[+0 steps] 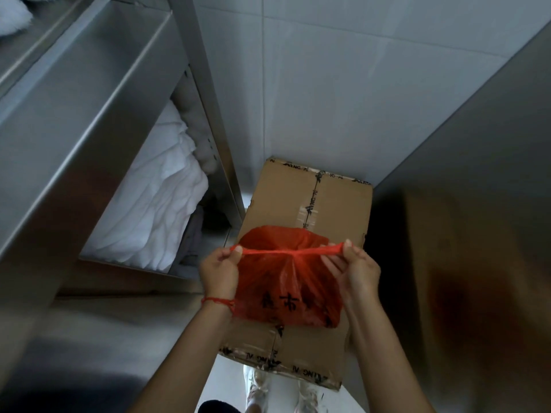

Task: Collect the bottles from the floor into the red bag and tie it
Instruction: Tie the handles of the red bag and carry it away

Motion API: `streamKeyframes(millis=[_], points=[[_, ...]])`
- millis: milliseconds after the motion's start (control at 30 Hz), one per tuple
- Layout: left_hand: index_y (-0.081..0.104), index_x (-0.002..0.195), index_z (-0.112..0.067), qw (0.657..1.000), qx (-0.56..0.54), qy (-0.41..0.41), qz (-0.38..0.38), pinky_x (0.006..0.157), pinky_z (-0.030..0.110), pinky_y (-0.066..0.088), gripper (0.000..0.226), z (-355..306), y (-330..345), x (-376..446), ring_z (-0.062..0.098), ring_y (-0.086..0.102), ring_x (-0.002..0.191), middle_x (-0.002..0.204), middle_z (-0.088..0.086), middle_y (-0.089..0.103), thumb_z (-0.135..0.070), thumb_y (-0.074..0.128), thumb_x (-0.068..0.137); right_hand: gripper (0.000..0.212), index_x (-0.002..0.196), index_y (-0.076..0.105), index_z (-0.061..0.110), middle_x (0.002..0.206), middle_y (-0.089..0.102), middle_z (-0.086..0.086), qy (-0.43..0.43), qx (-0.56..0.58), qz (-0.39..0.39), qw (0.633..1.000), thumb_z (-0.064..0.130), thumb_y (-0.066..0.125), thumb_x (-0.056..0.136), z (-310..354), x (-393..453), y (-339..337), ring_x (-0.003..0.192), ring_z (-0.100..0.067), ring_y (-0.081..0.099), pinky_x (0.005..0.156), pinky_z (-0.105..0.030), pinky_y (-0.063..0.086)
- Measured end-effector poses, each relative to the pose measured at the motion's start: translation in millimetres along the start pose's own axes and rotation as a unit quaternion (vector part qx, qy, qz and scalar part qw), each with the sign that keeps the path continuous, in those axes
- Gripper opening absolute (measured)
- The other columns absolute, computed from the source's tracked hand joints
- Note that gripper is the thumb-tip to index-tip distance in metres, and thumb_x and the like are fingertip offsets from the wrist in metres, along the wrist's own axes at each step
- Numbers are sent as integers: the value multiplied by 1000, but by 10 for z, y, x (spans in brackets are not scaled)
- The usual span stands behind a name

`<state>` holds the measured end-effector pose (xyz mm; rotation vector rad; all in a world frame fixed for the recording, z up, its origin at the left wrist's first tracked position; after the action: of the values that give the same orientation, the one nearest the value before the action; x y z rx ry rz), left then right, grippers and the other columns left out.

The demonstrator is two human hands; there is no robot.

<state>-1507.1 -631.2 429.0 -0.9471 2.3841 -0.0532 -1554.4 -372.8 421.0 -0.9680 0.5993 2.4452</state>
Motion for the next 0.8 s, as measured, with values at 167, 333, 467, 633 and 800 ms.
streamKeyframes(millis=[167,333,467,633,800], points=[[58,56,-10,993,-61,-90,-56,47,17,50,28,378,-266,142,6,58,43,34,-8,58,1,59,82,14,77,54,0,67,62,-17,27,5,-97,995,2,51,91,-63,127,-367,49,-21,65,50,-30,58],[55,56,-6,977,-144,-119,-105,38,10,46,28,594,-409,201,-1,53,32,30,-9,55,7,58,81,12,79,55,1,67,60,-12,13,5,-136,991,4,52,90,-70,178,-624,51,-17,64,60,-33,59],[55,65,-6,963,-248,-99,-35,52,14,54,24,489,-176,158,2,63,48,44,-6,65,3,51,88,15,81,53,6,64,71,-9,-72,43,-56,995,9,47,94,46,173,-477,60,-16,71,63,-29,60],[51,79,-9,935,-339,-64,83,72,31,58,20,210,77,20,17,72,74,68,5,75,-6,38,95,18,83,55,10,70,74,-9,-89,41,28,995,15,44,96,106,123,-253,75,-23,72,69,-33,60],[46,68,-7,944,-312,-99,34,55,30,59,27,321,-37,110,11,61,44,41,-3,57,-1,39,93,18,79,52,8,52,69,-5,-46,2,-19,999,11,46,95,111,211,-335,56,-18,71,56,-28,59]])
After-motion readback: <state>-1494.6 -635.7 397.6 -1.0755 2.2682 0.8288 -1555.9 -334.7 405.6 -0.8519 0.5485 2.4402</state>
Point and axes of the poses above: each hand's wrist, its own x-axis towards the middle knuckle, its own y-axis out of the palm, z = x × y, the point moved 8 cm from there along x, towards the middle knuckle
